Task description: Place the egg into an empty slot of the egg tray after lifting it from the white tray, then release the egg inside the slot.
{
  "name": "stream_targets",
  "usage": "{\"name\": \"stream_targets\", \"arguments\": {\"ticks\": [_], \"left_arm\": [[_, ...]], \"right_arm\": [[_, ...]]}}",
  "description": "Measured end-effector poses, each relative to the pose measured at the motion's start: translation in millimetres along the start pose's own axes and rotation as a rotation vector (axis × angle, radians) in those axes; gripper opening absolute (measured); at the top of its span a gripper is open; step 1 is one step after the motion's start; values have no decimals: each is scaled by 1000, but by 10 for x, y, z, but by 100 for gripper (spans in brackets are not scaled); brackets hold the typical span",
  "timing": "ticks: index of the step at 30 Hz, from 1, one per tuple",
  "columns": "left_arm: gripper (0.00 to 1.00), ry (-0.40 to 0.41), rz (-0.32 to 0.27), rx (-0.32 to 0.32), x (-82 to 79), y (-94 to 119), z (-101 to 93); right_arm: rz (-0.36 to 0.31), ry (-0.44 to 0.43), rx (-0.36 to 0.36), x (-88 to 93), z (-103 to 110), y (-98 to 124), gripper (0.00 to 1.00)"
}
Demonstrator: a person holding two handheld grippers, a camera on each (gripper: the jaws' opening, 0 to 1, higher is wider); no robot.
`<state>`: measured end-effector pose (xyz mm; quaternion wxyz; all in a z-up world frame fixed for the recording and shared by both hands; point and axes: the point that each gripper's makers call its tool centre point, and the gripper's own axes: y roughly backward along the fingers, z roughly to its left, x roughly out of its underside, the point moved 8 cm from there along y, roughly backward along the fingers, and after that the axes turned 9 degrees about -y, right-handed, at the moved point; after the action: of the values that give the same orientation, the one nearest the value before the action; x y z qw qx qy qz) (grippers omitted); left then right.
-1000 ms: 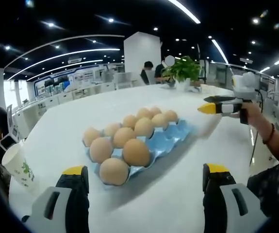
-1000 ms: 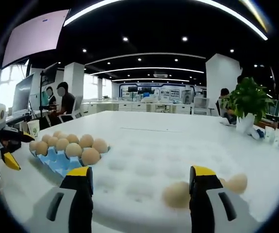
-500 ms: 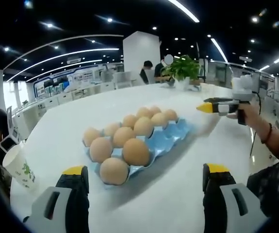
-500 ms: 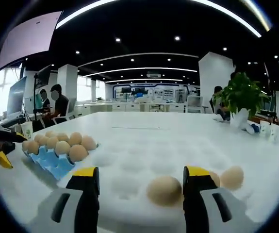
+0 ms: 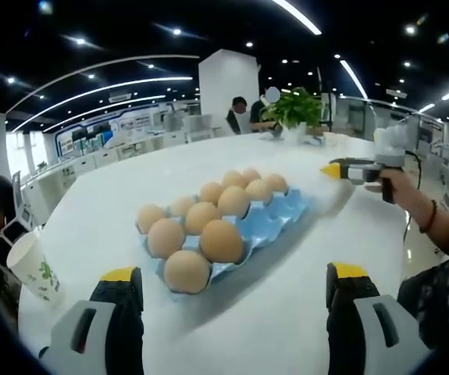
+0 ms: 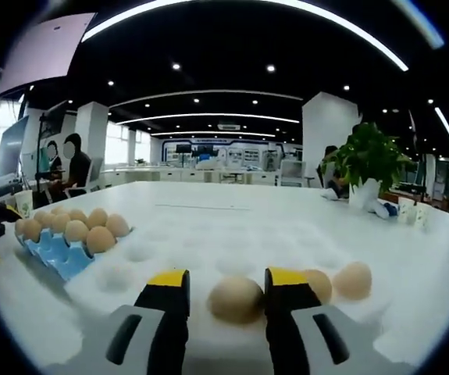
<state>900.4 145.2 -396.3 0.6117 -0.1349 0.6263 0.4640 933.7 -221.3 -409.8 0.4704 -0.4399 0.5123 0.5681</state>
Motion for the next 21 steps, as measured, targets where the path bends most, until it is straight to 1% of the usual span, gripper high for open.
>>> {"name": "stream_targets", "arguments": {"ticks": [1, 3, 5, 7, 10, 17, 21], "left_arm": [[100, -1, 0, 0, -2, 0, 0], [100, -1, -1, -1, -8, -2, -2], [100, 3, -10, 4, -21, -6, -11], [100, 0, -10, 4, -24, -8, -13], [100, -5, -1, 2, -15, -10, -7], [99, -1, -8, 0, -19, 0, -9], [99, -2, -5, -3, -22, 2, -2]], "right_arm": [[4, 0, 12, 5, -11, 2, 35], [8, -49, 29, 12, -14, 6, 34], [15, -75, 43, 14, -32, 11, 32], [15, -73, 51, 14, -41, 12, 30], [24, -68, 55, 12, -39, 10, 30], [62, -100, 87, -15, -41, -8, 29], [51, -122, 67, -12, -74, 2, 28]]}}
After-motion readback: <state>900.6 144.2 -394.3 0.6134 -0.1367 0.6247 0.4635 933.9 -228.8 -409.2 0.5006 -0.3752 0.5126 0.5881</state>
